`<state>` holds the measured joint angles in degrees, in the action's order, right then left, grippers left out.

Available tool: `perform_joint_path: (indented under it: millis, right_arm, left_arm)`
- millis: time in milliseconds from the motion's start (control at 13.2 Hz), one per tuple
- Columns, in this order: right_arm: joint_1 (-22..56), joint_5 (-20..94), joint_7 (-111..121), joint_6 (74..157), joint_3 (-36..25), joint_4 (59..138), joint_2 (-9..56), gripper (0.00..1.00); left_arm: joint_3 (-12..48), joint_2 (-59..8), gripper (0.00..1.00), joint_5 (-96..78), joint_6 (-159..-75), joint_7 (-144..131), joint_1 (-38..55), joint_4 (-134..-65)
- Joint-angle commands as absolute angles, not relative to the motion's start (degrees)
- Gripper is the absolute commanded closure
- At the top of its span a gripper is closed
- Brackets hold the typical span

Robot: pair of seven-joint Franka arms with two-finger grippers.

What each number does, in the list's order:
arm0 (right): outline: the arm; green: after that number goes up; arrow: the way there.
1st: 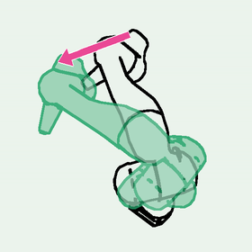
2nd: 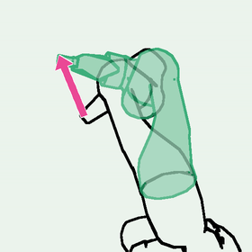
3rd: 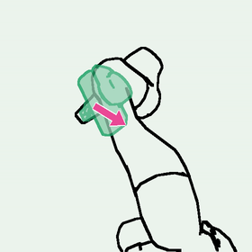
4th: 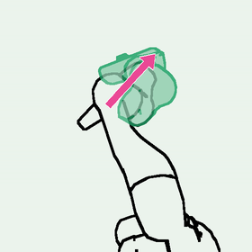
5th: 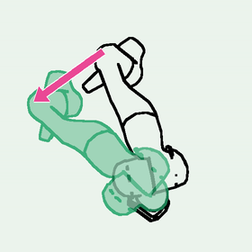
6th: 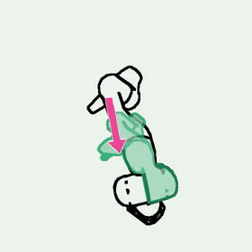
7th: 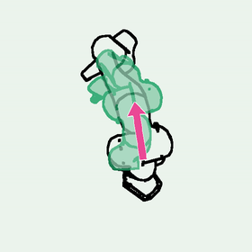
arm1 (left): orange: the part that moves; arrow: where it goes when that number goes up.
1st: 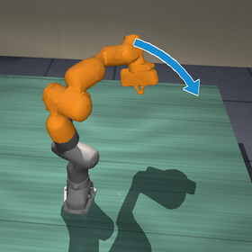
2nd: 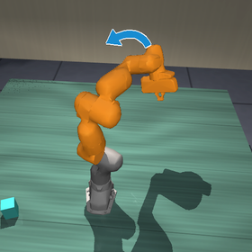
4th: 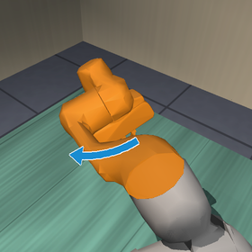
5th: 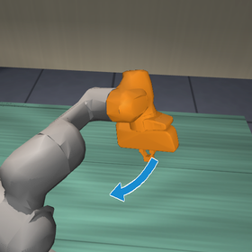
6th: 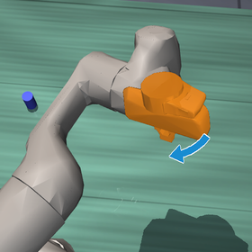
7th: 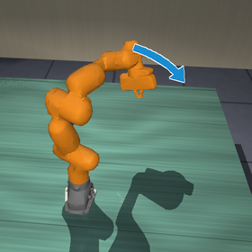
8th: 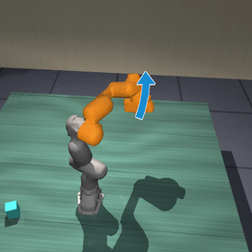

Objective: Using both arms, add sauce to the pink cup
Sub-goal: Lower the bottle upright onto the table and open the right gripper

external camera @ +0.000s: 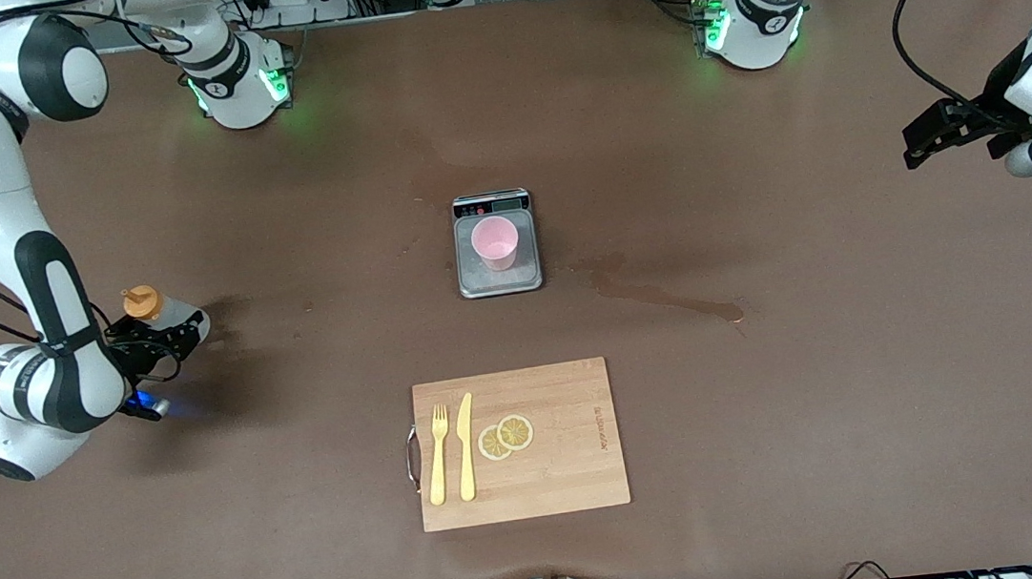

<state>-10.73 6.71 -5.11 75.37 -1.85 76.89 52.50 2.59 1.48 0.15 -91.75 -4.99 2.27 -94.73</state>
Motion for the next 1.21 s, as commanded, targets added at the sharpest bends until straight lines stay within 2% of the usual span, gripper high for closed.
perform_joint_path:
  millis: [0,303,605,1134]
  right_arm:
    - [-10.20,6.59,-6.59,74.01,-1.14,75.08,50.63,0.00]
    - [-8.27,6.33,-12.46,64.35,-1.14,65.24,50.19,0.00]
    - [-3.79,6.42,-13.19,64.07,-1.06,60.13,45.98,0.00]
    - [0.87,6.24,-12.13,67.67,-0.79,60.29,29.64,0.00]
  left_arm:
    - [2.29,2.29,0.00,-1.14,-92.46,-4.75,2.46,-95.71]
    - [2.29,2.29,0.00,-1.14,-92.46,-4.66,2.11,-95.80]
    - [2.29,2.37,0.00,-1.14,-92.37,-4.57,2.20,-95.80]
    - [2.29,2.90,0.00,-1.14,-92.20,-4.57,2.11,-95.71]
